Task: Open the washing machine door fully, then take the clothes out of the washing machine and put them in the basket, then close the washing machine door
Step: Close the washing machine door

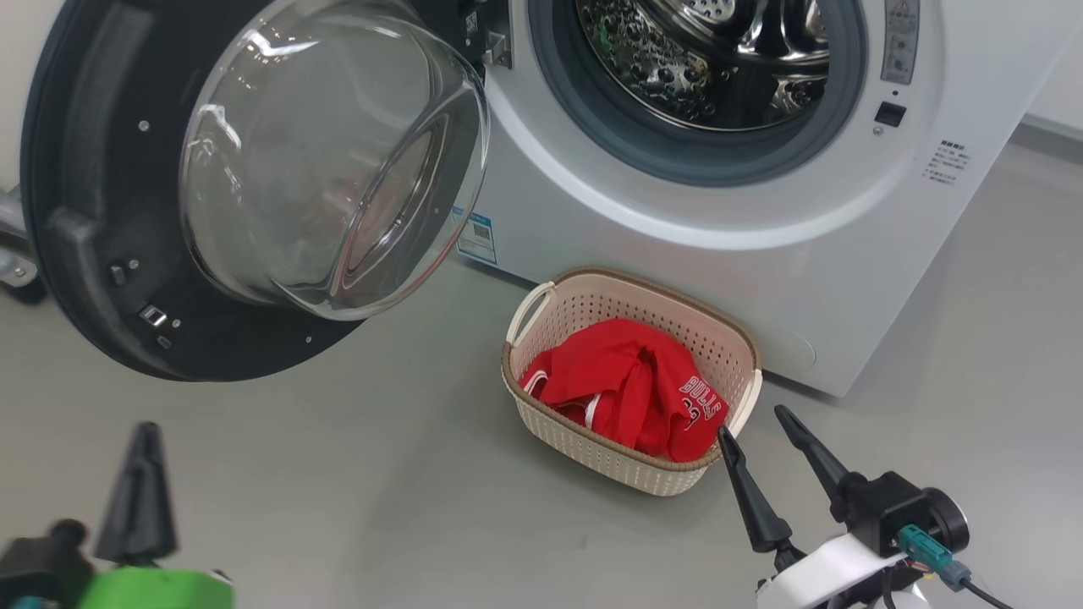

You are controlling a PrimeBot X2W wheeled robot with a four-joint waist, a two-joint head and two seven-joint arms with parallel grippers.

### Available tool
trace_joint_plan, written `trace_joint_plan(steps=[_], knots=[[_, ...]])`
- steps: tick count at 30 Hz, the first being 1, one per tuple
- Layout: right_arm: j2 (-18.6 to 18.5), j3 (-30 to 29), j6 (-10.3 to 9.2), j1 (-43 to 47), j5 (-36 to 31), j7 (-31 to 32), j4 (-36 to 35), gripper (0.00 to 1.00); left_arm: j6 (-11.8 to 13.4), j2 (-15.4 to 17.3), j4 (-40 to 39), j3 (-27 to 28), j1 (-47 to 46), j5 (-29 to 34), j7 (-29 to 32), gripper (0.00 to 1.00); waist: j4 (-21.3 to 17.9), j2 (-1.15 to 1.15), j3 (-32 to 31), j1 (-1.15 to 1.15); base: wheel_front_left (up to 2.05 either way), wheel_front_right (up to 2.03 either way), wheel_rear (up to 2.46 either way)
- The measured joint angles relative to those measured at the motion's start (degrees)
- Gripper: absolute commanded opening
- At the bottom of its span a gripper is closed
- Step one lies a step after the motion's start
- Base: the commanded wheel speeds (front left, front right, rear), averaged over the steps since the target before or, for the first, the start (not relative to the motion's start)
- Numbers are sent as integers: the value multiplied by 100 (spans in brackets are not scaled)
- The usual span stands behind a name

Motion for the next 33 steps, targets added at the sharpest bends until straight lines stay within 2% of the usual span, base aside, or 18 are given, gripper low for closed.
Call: trace_joint_plan(steps=[10,18,24,28,33], knots=[[-180,25,0,-215,-136,59,-136,100,-11,817,-443,1049,-847,-546,-7,0,-121,0,487,0,0,0,0],[-297,58,1,-434,-178,160,-225,100,-55,1147,-178,1866,-1667,-1905,523,0,-256,0,828,0,0,0,0],[-356,110,1,-557,-231,213,-278,100,-55,1202,501,2497,-2390,-3455,1451,0,-413,0,1078,0,0,0,0],[-375,232,1,-627,-270,265,-300,100,163,1280,1037,2943,-2861,-4342,2063,0,-524,0,1238,0,0,0,0],[-402,270,1,-751,-276,305,-338,100,712,1401,1656,3532,-3605,-5400,2791,0,-664,0,1437,0,0,0,0]])
